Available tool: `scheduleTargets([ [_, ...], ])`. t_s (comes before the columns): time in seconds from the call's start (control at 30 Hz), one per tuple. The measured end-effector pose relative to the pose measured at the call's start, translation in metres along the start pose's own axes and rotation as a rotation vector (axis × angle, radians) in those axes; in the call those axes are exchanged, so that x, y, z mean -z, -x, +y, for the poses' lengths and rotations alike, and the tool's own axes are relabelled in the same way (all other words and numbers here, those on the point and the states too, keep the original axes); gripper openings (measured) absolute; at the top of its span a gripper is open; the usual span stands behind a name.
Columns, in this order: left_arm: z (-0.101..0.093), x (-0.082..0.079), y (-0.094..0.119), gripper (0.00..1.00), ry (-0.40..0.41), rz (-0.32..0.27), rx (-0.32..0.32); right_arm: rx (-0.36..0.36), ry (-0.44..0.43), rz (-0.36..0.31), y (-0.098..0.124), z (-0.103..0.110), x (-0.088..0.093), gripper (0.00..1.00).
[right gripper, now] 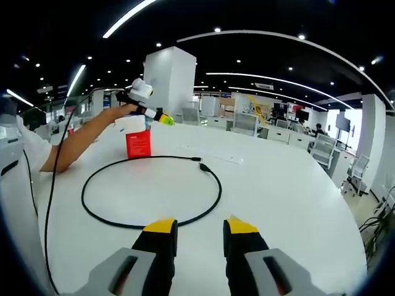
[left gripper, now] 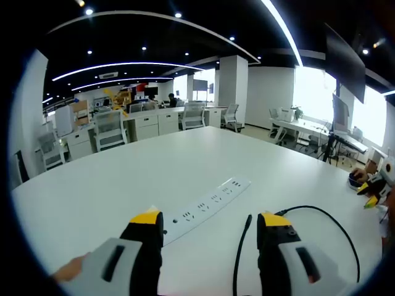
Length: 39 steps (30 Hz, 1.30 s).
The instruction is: Find the data cable on the table. Grasp the USB connector end of the cable and insert it into the USB port on the table
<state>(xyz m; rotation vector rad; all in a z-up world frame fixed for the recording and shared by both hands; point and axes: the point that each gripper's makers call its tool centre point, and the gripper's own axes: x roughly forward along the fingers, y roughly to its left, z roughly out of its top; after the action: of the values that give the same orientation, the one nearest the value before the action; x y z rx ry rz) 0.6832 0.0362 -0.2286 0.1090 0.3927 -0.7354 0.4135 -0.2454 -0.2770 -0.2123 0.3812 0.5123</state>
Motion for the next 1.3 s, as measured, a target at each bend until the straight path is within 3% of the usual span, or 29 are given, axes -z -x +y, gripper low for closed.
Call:
scheduleTargets([
  [0.1, 0.0, 0.0, 0.001, 0.62, 0.001, -0.004, -0.001, 0.008, 0.028, 0.027, 0.005, 0.0, -0.005, 0.33],
  [0.37, 0.003, -0.005, -0.001, 0.61, 0.002, -0.014, -0.003, -0.014, -0.001, 0.005, 0.004, 0.003, -0.008, 0.33],
  [0.73, 0.001, -0.002, -0.001, 0.61, 0.003, 0.0, -0.002, -0.015, -0.036, -0.008, -0.012, -0.007, -0.01, 0.32],
  [1.3, -0.001, 0.006, 0.0, 0.61, 0.003, 0.047, 0.007, -0.032, -0.013, 0.012, -0.03, -0.014, -0.017, 0.32],
])
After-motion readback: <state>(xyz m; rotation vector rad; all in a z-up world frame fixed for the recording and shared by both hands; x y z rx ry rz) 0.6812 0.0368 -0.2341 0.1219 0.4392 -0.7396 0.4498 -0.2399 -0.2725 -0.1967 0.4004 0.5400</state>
